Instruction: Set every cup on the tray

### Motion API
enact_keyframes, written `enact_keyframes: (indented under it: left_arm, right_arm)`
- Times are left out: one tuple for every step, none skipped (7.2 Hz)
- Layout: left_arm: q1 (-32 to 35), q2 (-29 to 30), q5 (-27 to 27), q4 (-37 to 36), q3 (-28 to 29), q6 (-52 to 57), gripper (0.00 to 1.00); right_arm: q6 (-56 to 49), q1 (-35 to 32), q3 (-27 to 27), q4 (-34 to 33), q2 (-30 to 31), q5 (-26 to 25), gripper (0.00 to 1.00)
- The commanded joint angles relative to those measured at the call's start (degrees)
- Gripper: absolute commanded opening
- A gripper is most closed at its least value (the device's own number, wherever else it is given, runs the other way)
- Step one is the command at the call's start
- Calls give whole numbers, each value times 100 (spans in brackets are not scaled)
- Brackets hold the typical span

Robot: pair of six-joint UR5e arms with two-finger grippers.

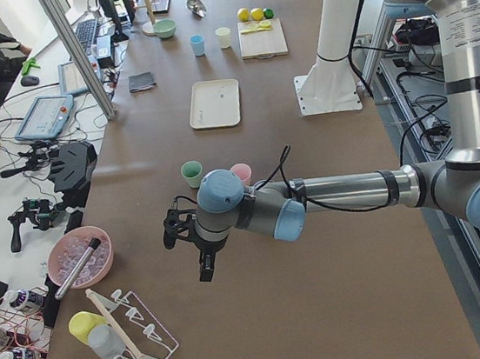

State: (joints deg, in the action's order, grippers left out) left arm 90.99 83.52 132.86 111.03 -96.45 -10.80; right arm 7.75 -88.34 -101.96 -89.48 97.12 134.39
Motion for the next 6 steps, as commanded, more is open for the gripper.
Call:
enact_keyframes:
  left_arm:
    - [-2, 24, -6, -2, 12, -1, 97]
    - [-11, 33, -6, -2, 20, 8, 97]
    - [-2, 24, -6, -11, 29, 8, 97]
    - [-2, 15, -6, -2, 73, 26, 97]
    - [-2, 24, -6, -2, 91, 34, 97]
    - [-2, 33, -6, -2, 100, 26, 97]
  right_arm:
    - [-19, 1, 9, 1, -70, 0, 100]
    - [16, 10, 27, 1, -88, -9, 100]
    - [16, 10, 44, 1, -97, 17, 100]
    - [7, 10, 45, 1, -97, 17, 100]
    - [-19, 10, 45, 1, -106, 8, 100]
    - [-28, 10, 53, 1, -106, 8, 100]
